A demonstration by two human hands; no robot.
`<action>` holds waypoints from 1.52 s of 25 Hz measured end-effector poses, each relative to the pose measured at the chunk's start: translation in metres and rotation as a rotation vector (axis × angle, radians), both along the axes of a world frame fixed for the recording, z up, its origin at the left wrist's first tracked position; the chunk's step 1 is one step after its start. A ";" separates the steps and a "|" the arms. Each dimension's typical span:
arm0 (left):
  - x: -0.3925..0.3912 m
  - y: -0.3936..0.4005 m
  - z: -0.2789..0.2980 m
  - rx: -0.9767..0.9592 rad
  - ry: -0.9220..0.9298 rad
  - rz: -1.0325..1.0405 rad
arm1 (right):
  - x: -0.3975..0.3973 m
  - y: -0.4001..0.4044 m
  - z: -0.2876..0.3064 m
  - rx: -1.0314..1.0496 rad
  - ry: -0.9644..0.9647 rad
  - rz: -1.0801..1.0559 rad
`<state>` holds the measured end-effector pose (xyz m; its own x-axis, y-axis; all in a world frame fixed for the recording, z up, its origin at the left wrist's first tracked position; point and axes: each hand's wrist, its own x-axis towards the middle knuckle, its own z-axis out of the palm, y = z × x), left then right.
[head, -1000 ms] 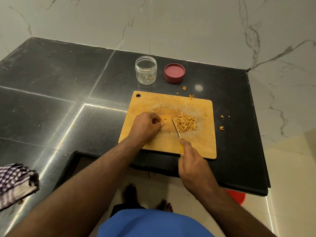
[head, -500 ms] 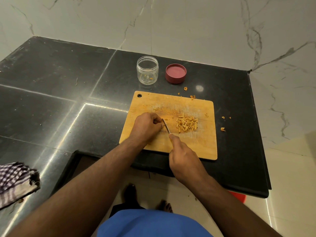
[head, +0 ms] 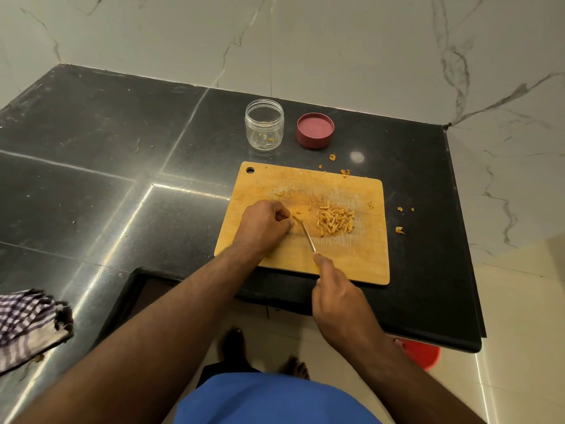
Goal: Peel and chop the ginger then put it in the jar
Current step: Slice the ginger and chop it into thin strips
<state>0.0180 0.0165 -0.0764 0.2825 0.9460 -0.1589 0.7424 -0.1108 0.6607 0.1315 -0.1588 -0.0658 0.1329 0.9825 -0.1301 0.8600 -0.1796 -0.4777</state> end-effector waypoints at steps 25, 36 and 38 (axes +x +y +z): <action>0.000 -0.001 0.003 0.007 0.017 0.010 | -0.002 0.003 0.000 0.005 0.152 0.015; -0.002 0.001 0.004 0.022 0.055 -0.021 | -0.003 0.021 -0.002 0.152 0.143 0.042; -0.001 0.002 0.003 0.028 0.061 -0.023 | -0.003 0.026 -0.004 0.115 0.170 0.032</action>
<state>0.0170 0.0181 -0.0736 0.2947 0.9438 -0.1496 0.7783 -0.1462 0.6107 0.1280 -0.1329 -0.0699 0.0868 0.9956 -0.0350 0.7696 -0.0893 -0.6323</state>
